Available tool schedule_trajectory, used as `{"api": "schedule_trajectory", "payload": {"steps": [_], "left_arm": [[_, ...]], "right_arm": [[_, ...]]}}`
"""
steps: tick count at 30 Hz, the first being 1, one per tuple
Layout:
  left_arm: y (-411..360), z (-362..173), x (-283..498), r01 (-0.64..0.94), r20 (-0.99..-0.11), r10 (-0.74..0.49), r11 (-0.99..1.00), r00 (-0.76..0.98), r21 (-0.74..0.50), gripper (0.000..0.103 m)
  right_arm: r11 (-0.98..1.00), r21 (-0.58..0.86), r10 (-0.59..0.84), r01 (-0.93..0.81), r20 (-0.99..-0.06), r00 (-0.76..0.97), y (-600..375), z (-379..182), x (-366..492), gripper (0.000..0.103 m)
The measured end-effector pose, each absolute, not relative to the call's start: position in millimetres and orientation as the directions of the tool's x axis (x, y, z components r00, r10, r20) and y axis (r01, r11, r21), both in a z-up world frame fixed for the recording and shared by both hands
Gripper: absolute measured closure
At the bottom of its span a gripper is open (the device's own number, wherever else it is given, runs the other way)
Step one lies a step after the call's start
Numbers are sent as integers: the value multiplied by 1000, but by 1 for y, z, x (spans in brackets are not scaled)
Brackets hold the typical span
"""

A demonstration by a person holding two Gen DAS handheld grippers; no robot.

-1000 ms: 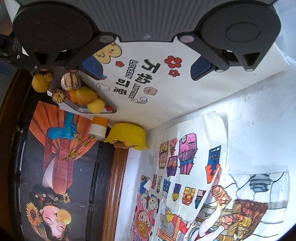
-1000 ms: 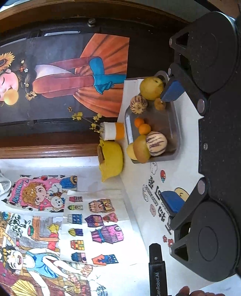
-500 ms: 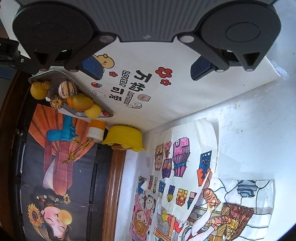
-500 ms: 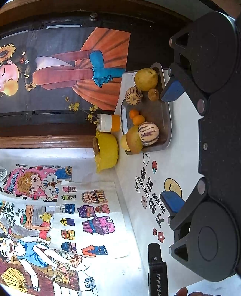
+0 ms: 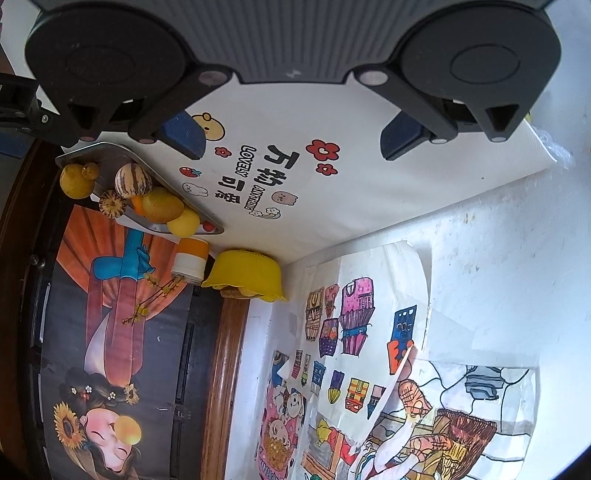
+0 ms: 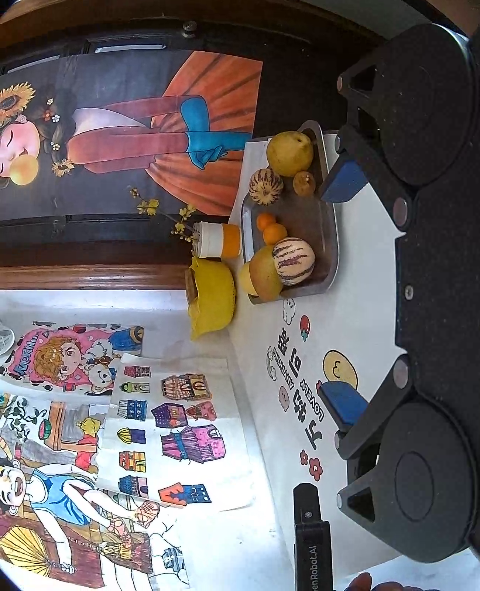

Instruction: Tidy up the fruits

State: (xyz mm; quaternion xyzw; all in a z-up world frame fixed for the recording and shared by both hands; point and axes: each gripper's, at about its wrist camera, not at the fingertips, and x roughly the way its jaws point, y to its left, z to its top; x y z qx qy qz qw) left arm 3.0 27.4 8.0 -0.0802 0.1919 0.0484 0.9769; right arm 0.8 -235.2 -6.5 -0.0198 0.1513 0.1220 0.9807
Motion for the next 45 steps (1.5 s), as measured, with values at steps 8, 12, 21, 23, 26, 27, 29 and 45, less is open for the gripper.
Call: {"api": "schedule_trajectory", "payload": {"steps": [8, 12, 21, 23, 26, 27, 29, 45], "left_arm": [[29, 3, 2, -123, -384, 59, 982, 921, -145, 0], [29, 2, 2, -128, -391, 63, 982, 918, -142, 0], [28, -1, 2, -125, -398, 60, 982, 916, -140, 0], [28, -1, 2, -125, -398, 60, 982, 915, -140, 0], [28, -1, 2, -125, -398, 60, 982, 916, -140, 0], [28, -1, 2, -125, -398, 60, 982, 916, -140, 0], [28, -1, 2, -126, -398, 60, 982, 915, -140, 0], [27, -2, 2, -124, -401, 58, 982, 914, -141, 0]], "right_arm": [[969, -7, 236, -249, -296, 926, -233, -13, -3, 1], [968, -8, 236, -250, -303, 923, -232, -14, -2, 1], [968, -8, 237, -251, -306, 922, -232, -16, -2, 1], [968, -7, 236, -250, -306, 922, -232, -15, -2, 1], [968, -6, 236, -250, -306, 922, -232, -16, -3, 1], [968, -7, 237, -251, -306, 922, -232, -16, -2, 1], [968, -7, 236, -250, -306, 922, -232, -16, -2, 1], [968, -7, 238, -252, -307, 921, -231, -16, -3, 1]]}}
